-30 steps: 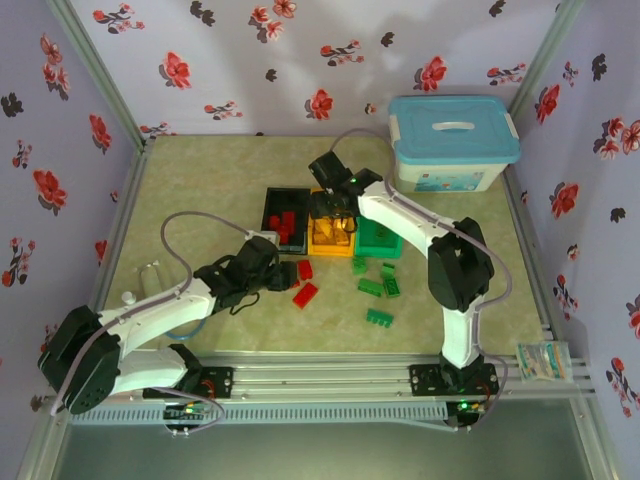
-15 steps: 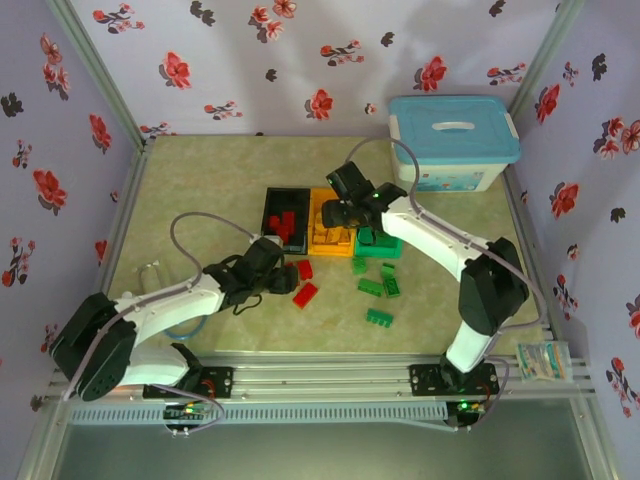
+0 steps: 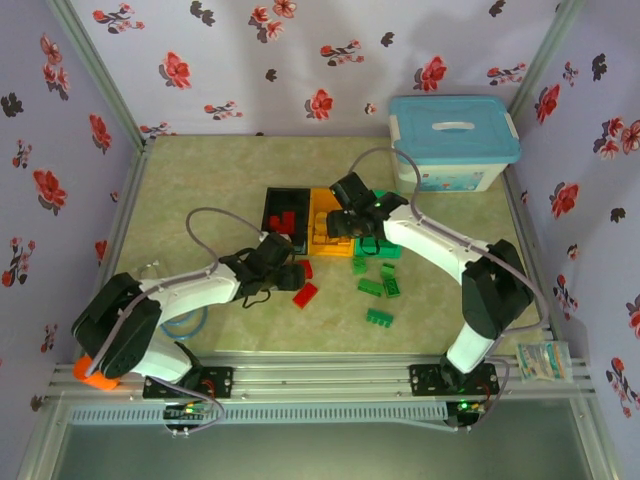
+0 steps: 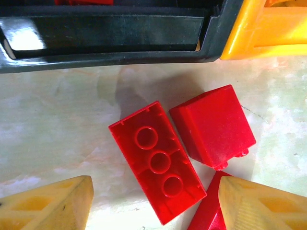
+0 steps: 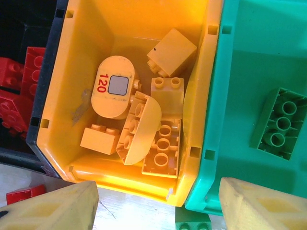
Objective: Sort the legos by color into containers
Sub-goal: Rotate the lego at the center of the table.
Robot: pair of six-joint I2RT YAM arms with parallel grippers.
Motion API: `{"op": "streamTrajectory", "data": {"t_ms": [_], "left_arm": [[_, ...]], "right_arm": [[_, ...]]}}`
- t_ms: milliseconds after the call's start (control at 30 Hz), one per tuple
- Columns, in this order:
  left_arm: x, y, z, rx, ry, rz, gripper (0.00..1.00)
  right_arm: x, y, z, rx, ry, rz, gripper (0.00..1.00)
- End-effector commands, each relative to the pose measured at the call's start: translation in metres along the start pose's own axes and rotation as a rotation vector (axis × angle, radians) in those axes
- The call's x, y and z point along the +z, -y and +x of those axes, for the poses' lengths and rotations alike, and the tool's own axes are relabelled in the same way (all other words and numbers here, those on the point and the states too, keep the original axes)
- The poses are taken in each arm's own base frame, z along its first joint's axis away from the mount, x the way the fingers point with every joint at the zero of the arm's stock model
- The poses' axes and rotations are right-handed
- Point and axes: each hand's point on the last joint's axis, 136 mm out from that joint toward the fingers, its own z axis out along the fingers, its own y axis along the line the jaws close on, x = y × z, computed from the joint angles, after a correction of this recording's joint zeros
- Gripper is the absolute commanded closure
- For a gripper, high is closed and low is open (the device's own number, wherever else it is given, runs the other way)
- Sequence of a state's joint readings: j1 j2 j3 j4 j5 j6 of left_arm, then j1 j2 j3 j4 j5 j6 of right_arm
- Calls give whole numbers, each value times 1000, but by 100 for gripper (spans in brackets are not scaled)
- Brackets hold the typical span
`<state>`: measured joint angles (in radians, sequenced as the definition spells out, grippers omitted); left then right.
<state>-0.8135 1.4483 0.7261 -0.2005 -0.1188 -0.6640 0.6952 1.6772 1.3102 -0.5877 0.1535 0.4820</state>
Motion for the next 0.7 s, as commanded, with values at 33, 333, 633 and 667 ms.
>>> {"op": "streamTrajectory", "data": {"t_ms": [33,333,633,667], "left_arm": [[5,6,-6,-18,-4,5,31],[17,3,-1,-26,-38,-20,33],[21,-8,13,-35,-81,-61,43],[20,-10,13,-36,-78,-68,43]], "right_arm": [[-10,6,-6,25,43,4,33],[-8,11,0,35,40,7,33],[-6,13,4,47,34,3,34],[-6,14,4,46,36,3,34]]}}
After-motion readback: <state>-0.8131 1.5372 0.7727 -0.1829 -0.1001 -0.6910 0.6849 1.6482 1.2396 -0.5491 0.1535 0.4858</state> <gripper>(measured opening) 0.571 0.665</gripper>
